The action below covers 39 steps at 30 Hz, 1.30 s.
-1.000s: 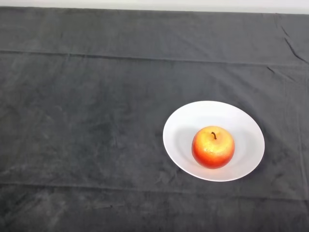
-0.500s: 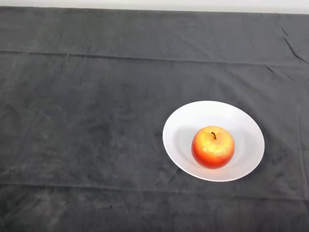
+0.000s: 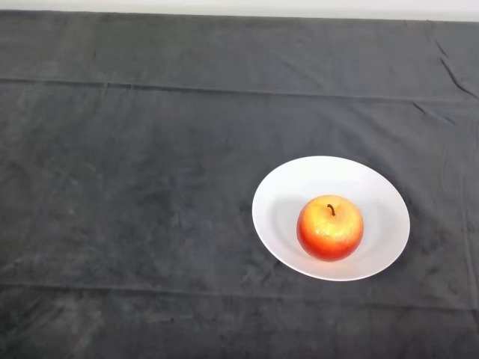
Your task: Move the apple to the plate
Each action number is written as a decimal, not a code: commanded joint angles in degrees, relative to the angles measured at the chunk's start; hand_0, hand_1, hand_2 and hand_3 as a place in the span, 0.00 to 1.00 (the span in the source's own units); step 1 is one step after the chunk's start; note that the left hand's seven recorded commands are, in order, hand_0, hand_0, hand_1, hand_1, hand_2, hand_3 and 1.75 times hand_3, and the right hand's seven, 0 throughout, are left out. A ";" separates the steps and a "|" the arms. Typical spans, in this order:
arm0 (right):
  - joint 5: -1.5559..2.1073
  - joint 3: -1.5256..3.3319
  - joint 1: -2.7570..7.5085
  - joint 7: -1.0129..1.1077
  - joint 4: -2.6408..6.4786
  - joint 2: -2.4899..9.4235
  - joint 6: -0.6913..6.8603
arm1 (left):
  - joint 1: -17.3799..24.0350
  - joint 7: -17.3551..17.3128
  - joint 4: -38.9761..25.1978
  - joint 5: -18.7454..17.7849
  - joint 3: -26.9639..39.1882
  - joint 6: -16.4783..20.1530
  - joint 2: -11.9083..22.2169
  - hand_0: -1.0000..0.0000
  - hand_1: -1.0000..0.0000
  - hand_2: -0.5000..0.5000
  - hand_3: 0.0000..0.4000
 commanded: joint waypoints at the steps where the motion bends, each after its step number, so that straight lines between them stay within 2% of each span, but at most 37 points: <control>1: 0.60 -0.32 0.55 0.42 -0.44 -1.49 -0.28 | -2.19 -0.55 0.46 1.47 1.93 0.04 0.43 1.00 1.00 0.50 0.00; 39: 0.59 -0.31 0.55 0.40 -0.46 -1.47 -0.28 | -2.60 -2.12 0.10 3.20 3.39 0.63 -0.46 1.00 1.00 0.50 0.00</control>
